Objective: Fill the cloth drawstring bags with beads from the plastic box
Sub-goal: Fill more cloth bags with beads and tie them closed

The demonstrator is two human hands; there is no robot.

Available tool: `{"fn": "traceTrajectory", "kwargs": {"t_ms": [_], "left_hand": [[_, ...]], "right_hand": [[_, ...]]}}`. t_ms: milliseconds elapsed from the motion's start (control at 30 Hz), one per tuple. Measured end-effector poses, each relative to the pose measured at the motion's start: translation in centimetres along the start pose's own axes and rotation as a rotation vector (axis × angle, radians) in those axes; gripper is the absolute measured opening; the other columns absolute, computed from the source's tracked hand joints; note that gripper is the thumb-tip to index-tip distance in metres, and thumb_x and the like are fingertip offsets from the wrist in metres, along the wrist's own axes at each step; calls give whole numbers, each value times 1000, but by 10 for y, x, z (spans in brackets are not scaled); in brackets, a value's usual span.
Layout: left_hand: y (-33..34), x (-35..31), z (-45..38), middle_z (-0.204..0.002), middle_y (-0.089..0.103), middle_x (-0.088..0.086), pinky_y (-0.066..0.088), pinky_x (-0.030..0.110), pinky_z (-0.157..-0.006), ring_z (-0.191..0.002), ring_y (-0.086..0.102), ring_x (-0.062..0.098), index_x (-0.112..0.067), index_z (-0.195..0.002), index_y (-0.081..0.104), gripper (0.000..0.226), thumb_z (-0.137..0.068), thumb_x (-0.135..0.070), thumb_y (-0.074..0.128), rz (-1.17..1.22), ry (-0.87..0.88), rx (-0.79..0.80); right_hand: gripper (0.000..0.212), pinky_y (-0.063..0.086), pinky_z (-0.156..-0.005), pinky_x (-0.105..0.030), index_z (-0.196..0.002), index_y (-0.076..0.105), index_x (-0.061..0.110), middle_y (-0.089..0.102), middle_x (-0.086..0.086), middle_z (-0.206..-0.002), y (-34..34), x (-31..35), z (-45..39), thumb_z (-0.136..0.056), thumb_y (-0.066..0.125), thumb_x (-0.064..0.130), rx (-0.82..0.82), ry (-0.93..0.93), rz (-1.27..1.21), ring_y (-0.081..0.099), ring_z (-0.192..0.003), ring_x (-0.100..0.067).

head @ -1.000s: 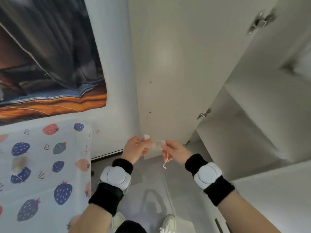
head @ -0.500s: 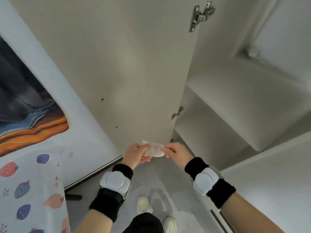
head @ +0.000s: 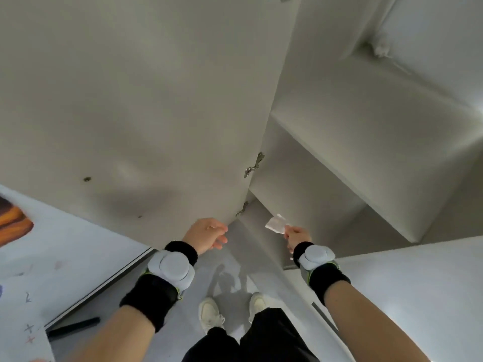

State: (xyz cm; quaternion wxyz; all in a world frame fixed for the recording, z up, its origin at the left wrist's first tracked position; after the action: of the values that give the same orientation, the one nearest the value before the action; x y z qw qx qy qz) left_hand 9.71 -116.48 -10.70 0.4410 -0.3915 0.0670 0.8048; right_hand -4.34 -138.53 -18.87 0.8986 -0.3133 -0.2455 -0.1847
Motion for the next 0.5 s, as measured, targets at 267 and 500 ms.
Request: {"fn": "traceTrajectory", "kwargs": {"t_ms": [267, 500], "left_hand": [[46, -24, -125, -88, 63, -2, 45, 17, -72, -92, 60, 20, -18, -95, 63, 17, -89, -7, 52, -148, 113, 4], [99, -18, -213, -129, 57, -1, 31, 12, -84, -111, 53, 12, -16, -128, 54, 35, -95, -9, 42, -258, 235, 41]], "right_hand": [[30, 31, -43, -21, -68, 45, 8, 47, -7, -57, 8, -7, -121, -97, 43, 13, -51, 95, -304, 39, -45, -16], [29, 32, -47, -23, -71, 49, 15, 64, -12, -93, 7, 2, -225, -98, 42, 22, -101, -32, -378, 44, -53, -18]]}}
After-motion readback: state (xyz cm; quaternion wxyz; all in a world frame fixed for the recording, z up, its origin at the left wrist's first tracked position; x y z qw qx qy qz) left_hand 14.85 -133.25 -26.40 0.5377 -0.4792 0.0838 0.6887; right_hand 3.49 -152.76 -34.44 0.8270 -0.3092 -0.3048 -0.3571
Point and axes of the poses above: each hand's wrist, its own z-axis away from the middle knuckle, its own y-axis out of the palm, x = y × z, the point moved 7 cm from there along -z, towards the middle knuckle
